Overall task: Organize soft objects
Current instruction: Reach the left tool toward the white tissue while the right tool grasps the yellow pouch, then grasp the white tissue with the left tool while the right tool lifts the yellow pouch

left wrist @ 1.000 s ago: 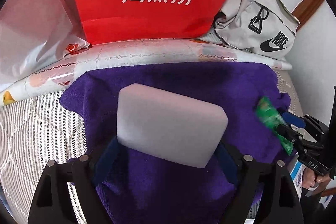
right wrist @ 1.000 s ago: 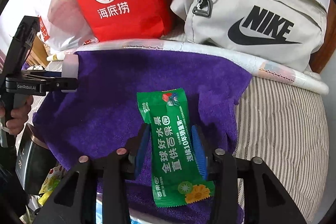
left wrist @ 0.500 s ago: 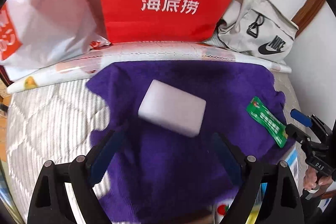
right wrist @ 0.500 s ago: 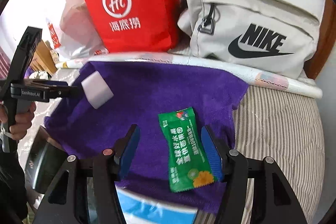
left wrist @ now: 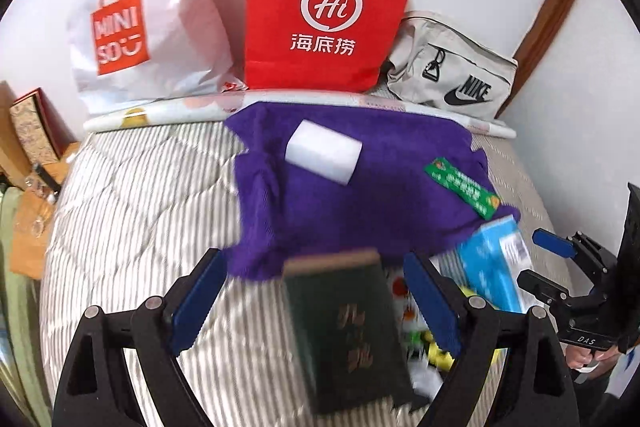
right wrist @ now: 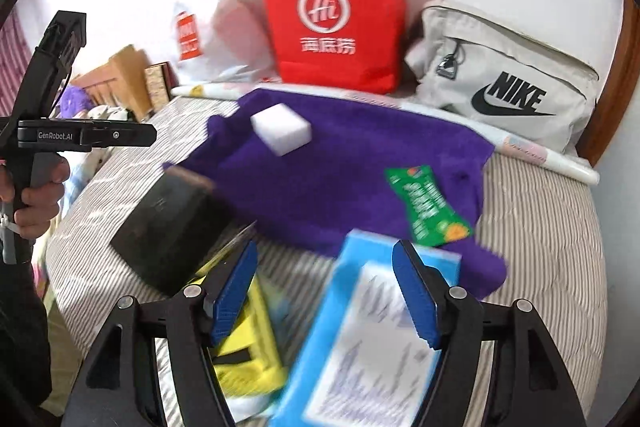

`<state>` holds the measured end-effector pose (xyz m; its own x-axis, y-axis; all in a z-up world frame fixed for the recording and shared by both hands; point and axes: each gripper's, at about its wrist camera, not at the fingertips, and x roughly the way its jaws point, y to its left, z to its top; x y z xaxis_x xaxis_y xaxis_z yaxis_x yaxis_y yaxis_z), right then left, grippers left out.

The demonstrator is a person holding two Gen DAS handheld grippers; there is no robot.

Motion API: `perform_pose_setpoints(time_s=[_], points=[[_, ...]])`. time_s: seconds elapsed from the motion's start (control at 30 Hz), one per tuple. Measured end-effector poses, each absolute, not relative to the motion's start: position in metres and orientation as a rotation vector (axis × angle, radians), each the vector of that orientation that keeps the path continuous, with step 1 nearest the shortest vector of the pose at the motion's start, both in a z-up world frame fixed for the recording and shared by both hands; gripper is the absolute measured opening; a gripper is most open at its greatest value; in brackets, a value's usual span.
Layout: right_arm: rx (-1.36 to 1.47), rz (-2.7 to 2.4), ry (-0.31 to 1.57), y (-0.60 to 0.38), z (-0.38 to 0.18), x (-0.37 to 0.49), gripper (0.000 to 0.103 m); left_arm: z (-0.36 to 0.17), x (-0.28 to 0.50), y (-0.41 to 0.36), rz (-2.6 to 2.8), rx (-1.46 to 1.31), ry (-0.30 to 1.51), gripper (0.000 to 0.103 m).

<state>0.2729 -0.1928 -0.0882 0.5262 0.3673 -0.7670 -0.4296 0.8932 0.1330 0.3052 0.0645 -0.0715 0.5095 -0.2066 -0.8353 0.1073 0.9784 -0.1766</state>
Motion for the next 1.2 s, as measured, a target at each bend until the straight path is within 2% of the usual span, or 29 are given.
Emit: perform_pose_setpoints(time_s=[0.13, 0.27, 0.57, 0.9, 0.97, 1.2], points=[[-0.087, 0.51, 0.907, -0.18, -0.093, 0.247, 0.071, -0.077, 0.271, 0.07, -0.191, -0.114, 1.021, 0.089], [-0.146, 0.559, 0.899, -0.162, -0.101, 0.223, 0.083, -0.088, 0.243, 0.074, -0.186, -0.115, 1.029, 0.089], [-0.352, 0.563, 0.877, -0.126, -0.119, 0.198, 0.087, -0.111, 0.203, 0.089, -0.216, -0.171, 1.038, 0.089], [-0.421, 0.462, 0.977, -0.114, -0.154, 0.221, 0.086, -0.127, 0.188, 0.093, -0.238, -0.179, 1.057, 0.089], [-0.415, 0.465, 0.965, -0.114, -0.149, 0.219, 0.082, -0.13, 0.187, 0.092, -0.24, -0.174, 1.063, 0.089], [-0.231, 0.514, 0.923, -0.138, -0.12, 0.207, 0.081, -0.138, 0.177, 0.083, -0.251, -0.149, 1.076, 0.089]])
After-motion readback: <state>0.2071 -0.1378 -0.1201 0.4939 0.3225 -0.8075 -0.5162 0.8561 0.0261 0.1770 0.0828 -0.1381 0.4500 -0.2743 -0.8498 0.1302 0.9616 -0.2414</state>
